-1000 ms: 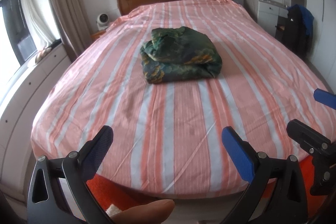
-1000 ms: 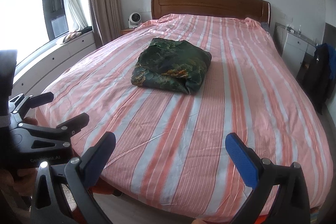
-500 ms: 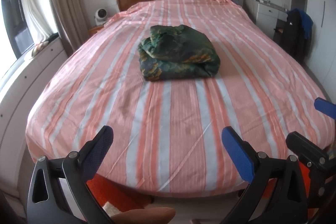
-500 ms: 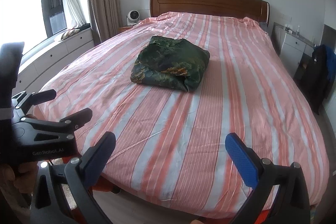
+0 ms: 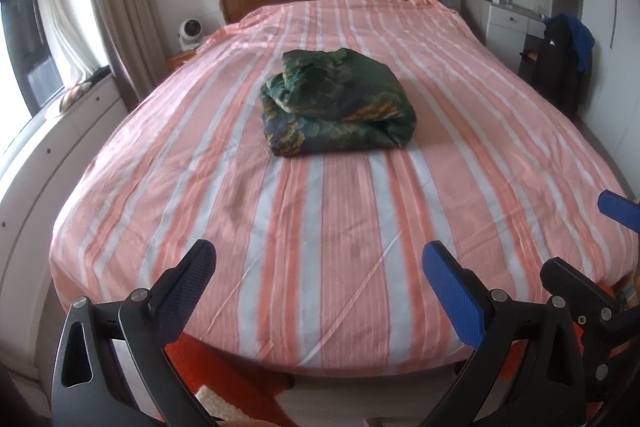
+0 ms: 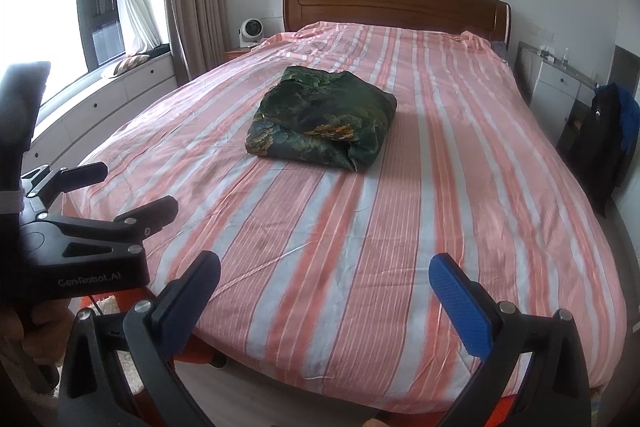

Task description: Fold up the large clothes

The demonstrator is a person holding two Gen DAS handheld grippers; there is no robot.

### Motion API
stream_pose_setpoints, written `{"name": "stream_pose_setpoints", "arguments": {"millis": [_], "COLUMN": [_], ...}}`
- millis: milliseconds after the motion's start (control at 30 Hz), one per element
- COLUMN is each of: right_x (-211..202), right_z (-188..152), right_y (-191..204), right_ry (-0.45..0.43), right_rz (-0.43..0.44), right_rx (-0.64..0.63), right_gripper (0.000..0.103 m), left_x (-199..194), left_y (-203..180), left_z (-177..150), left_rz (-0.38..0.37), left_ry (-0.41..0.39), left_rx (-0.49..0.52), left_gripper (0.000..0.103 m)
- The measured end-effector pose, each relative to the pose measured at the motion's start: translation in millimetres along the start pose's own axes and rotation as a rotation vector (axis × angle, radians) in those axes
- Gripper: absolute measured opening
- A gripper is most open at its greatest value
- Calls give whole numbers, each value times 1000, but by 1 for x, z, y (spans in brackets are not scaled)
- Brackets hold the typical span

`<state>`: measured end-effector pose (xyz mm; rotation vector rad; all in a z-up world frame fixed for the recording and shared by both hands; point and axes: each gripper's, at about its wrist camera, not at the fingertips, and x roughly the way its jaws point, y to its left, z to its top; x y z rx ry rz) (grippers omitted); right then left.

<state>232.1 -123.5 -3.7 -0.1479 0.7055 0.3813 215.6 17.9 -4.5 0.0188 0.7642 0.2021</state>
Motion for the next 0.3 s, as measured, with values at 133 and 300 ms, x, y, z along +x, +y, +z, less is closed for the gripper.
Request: {"name": "stream_pose_setpoints", "arguments": {"millis": [133, 300], "right_x": [-1, -1], "right_z": [-1, -1], "right_y": [0, 1], "right_ry": [-1, 0], "right_rz": [-5, -6], "right_rx": [-1, -2], "right_gripper": [103, 103], "left_x": [0, -5], "left_y": [2, 2], "left_z": [-2, -3], "left_rz": [15, 26], "left_ry": [0, -17], "left_rx": [-14, -11], "left_gripper": [103, 103]}}
